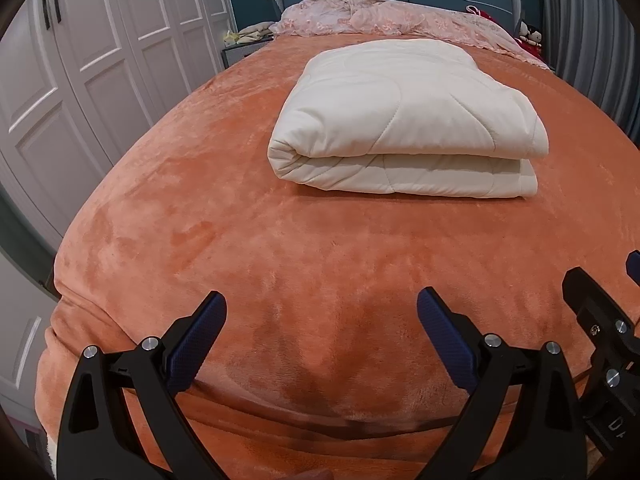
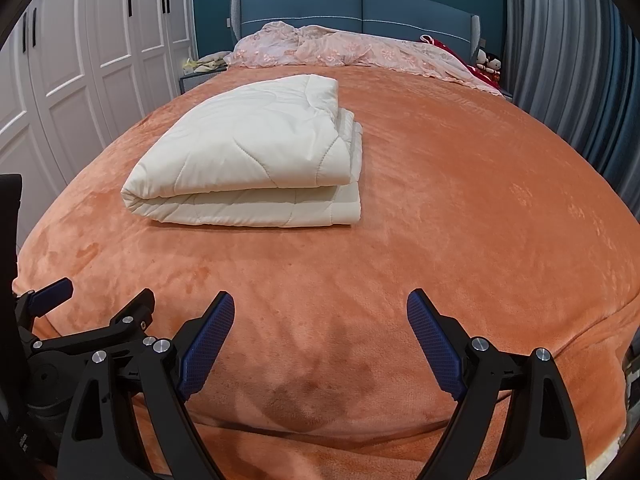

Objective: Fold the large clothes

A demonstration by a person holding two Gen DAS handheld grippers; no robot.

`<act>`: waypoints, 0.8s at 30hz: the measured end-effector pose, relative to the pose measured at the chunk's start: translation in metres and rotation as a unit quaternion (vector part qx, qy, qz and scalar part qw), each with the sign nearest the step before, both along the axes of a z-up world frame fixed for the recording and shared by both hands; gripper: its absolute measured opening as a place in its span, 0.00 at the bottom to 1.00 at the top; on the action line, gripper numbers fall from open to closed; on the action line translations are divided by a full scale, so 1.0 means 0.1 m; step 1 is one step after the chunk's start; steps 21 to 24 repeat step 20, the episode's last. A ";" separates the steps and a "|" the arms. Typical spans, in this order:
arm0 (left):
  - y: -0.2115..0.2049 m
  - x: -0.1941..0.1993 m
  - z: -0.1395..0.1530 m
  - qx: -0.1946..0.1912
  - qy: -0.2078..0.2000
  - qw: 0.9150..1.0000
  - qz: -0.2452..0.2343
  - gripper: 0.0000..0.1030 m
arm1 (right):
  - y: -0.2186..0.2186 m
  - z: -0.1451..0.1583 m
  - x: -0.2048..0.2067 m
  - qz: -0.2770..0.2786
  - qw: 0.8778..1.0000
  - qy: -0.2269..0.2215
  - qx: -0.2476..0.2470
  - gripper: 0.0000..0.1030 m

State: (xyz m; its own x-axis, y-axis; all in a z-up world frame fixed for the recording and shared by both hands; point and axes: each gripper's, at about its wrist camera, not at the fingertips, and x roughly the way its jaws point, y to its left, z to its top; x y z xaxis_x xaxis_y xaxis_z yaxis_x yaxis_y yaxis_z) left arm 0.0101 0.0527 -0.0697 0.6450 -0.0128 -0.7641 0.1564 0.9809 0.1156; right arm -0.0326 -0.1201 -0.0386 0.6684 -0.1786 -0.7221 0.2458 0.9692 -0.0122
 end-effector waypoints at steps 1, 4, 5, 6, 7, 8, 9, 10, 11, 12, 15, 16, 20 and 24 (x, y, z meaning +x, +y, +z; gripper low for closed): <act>0.00 0.00 0.00 -0.002 0.000 1.000 0.000 0.91 | 0.00 0.00 0.00 0.000 1.000 0.000 0.000 0.83; 0.01 0.00 -0.01 -0.009 0.002 1.000 -0.001 0.91 | 0.02 0.01 0.01 -0.001 1.000 -0.002 0.002 0.83; 0.01 0.00 -0.01 -0.011 0.002 1.000 -0.001 0.90 | 0.03 0.01 0.01 0.000 1.000 -0.002 0.003 0.83; 0.02 -0.01 -0.01 -0.012 0.001 1.000 -0.001 0.90 | 0.03 0.01 0.01 0.000 1.000 -0.001 0.003 0.83; 0.01 0.00 -0.01 -0.012 0.001 1.000 -0.001 0.90 | 0.04 0.00 0.02 0.000 1.000 0.000 0.002 0.83; 0.01 0.00 -0.01 -0.013 0.002 1.000 -0.001 0.90 | 0.04 0.00 0.02 0.000 1.000 0.000 0.002 0.83; 0.02 0.00 -0.01 -0.014 0.003 1.000 -0.001 0.90 | 0.05 0.00 0.03 0.000 1.000 0.001 0.002 0.83; 0.02 -0.01 -0.02 -0.014 0.004 1.000 -0.001 0.90 | 0.05 0.00 0.03 -0.001 1.000 0.001 0.002 0.83; 0.02 -0.01 -0.02 -0.014 0.005 1.000 -0.001 0.90 | 0.05 0.00 0.03 -0.001 1.000 0.001 0.002 0.83; 0.01 -0.01 -0.01 -0.013 0.005 1.000 -0.001 0.90 | 0.06 0.00 0.03 -0.002 1.000 0.001 0.002 0.83; 0.00 -0.01 -0.01 -0.008 0.002 1.000 0.000 0.89 | 0.07 -0.01 0.04 -0.003 1.000 0.001 0.002 0.83; 0.00 -0.01 -0.01 -0.007 0.001 1.000 0.000 0.89 | 0.07 -0.01 0.03 -0.004 1.000 0.000 0.002 0.83; 0.00 0.00 -0.01 -0.007 0.000 1.000 0.000 0.89 | 0.07 -0.02 0.04 -0.004 1.000 0.001 0.003 0.83; 0.00 0.00 -0.01 -0.007 0.000 1.000 0.000 0.89 | 0.07 -0.02 0.04 -0.004 1.000 0.001 0.003 0.83</act>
